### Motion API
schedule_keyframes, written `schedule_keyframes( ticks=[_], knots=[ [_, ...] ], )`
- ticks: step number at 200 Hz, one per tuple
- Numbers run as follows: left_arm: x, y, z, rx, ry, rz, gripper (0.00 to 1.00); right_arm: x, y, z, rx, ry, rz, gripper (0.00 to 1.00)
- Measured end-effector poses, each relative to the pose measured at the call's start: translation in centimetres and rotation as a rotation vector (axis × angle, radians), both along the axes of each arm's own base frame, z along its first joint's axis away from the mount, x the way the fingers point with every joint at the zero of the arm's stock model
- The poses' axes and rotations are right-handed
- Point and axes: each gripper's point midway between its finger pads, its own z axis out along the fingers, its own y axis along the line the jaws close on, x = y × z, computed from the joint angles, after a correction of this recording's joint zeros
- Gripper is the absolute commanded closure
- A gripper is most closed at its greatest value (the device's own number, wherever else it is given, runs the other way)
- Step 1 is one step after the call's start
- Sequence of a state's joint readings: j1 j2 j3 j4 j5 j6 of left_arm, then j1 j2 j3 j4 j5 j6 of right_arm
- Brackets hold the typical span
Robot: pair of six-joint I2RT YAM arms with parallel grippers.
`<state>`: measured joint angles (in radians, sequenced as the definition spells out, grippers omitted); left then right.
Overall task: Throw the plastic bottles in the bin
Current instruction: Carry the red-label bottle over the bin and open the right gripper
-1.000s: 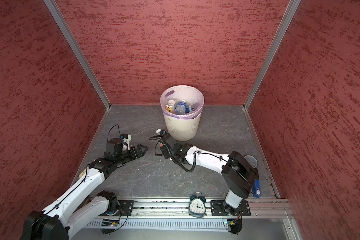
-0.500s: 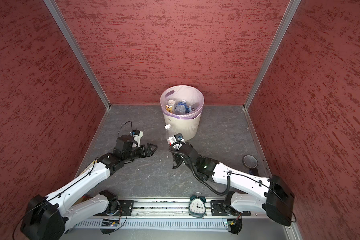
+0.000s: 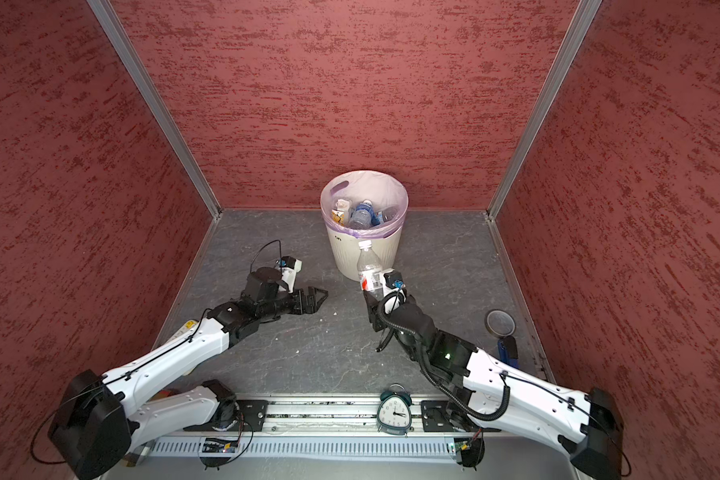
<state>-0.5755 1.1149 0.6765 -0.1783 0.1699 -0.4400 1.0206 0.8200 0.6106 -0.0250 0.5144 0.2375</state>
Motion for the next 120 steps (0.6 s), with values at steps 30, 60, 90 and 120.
schedule_keyframes(
  ticks=[30,60,90,120],
  knots=[
    [-0.2,-0.8,0.2,0.006,-0.024,-0.026,0.0,-0.1,-1.2,1.5,0.043,-0.034,-0.038,0.43],
    [-0.6,-1.3,0.2,0.016,-0.035,-0.052,0.0,0.2,-1.6,2.1,0.046,-0.044,-0.066,0.42],
    [-0.7,-1.4,0.2,0.022,-0.041,-0.059,0.0,0.5,-1.7,4.9,0.067,-0.082,-0.089,0.4],
    [-0.7,-1.3,0.8,0.016,-0.059,-0.052,0.0,1.3,-1.2,9.5,0.096,-0.16,-0.109,0.39]
  ],
)
